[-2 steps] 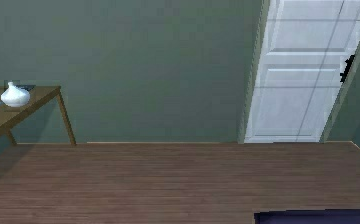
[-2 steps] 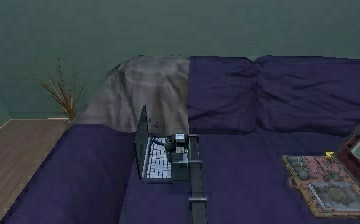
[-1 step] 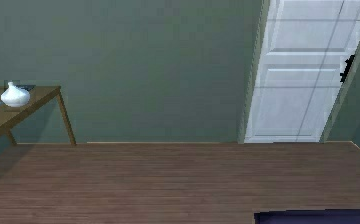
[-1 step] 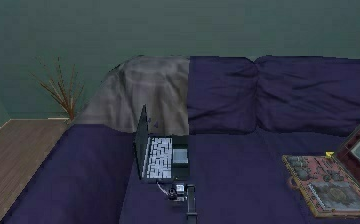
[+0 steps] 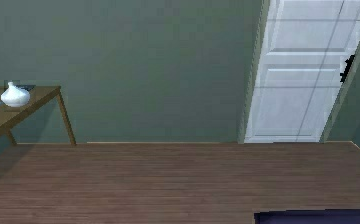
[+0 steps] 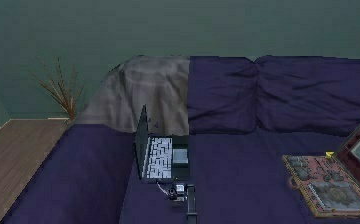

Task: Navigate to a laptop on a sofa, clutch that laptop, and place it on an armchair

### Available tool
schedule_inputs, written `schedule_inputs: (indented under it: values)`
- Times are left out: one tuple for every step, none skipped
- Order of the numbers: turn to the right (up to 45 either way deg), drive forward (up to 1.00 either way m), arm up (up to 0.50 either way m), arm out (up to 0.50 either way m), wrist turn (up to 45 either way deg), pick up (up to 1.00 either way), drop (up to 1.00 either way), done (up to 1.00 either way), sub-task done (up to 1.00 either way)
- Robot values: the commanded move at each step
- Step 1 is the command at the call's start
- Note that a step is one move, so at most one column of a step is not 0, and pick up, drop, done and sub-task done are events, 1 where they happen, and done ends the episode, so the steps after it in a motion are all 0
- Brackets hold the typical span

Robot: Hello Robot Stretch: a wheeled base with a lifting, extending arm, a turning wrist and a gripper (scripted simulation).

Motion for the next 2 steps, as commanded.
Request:
schedule_inputs:
  values:
    - [0.0, 0.00, 0.10, 0.00, 0.0, 0.00, 0.00, 0.00, 0.00]
    - [0.0, 0.00, 0.50, 0.00, 0.0, 0.00, 0.00, 0.00, 0.00]
